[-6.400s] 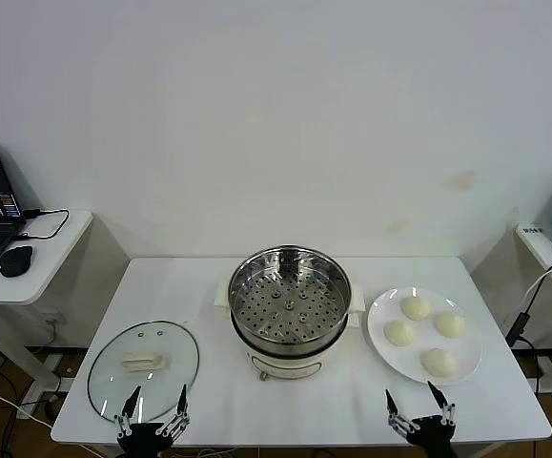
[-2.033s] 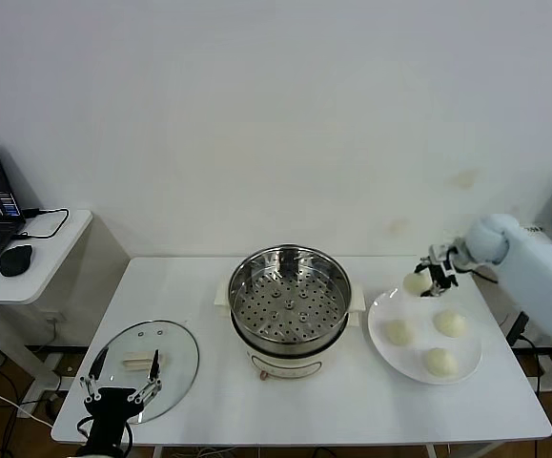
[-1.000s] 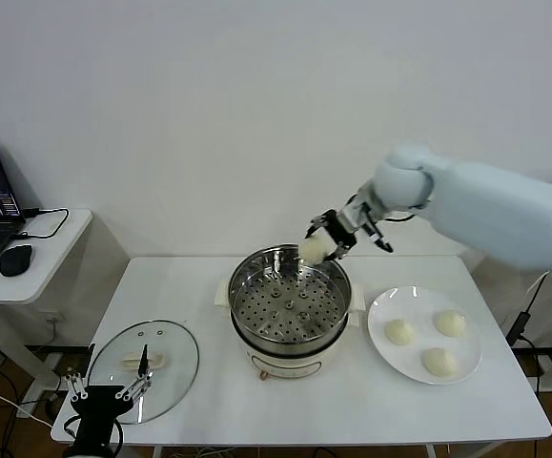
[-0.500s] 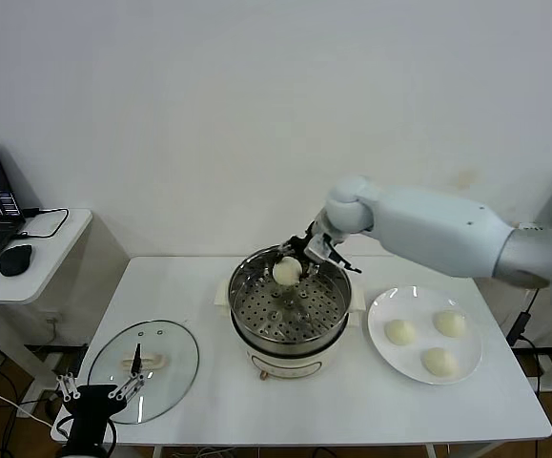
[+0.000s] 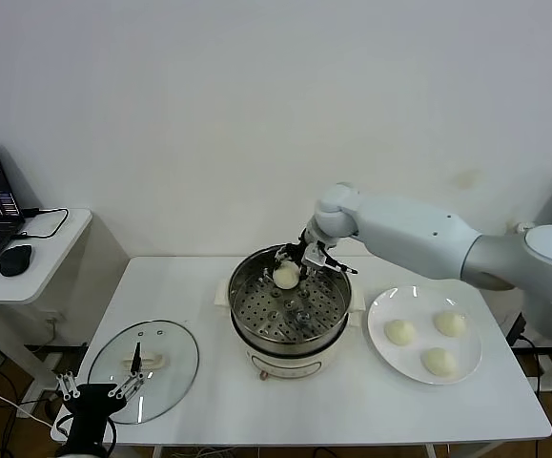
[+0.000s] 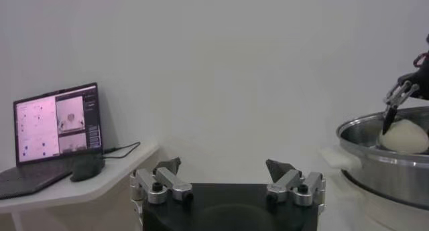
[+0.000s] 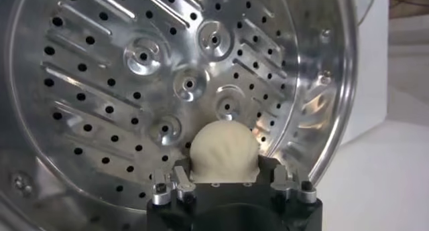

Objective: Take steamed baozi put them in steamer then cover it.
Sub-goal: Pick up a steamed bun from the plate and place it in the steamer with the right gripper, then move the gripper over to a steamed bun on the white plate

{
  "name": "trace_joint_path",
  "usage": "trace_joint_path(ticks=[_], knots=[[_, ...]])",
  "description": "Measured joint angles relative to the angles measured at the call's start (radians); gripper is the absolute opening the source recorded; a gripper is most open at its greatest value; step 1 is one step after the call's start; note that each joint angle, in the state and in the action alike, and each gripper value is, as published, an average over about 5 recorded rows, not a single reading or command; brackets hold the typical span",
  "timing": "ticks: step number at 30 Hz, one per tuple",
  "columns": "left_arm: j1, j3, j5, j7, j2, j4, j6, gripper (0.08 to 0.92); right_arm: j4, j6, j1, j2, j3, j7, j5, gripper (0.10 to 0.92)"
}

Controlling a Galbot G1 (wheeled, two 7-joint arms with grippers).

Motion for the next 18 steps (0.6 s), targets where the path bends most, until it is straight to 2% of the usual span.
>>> trace_joint_path(ticks=[3, 6, 11, 18], knots=[[0.002, -0.001, 0.001, 0.0, -0.001, -0.006, 0.0, 0.823, -0.003, 0.003, 0.001, -0.002, 0.003, 0.001, -0.007, 0.784], [0.0, -0.004, 0.001, 0.0, -0.001, -0.007, 0.001, 0.823, 0.008, -0.005, 0.013, -0.01, 0.0, -0.01, 0.009, 0.817], [0.0, -0.005, 0.0, 0.0, 0.0, -0.006, 0.003, 0.823, 0.074, -0.07, 0.067, -0.05, -0.017, -0.059, 0.106, 0.822], [-0.01, 0.003, -0.001, 0.001, 0.01, -0.012, 0.007, 0.823, 0.237, -0.264, 0.19, -0.177, -0.051, -0.153, 0.299, 0.823]])
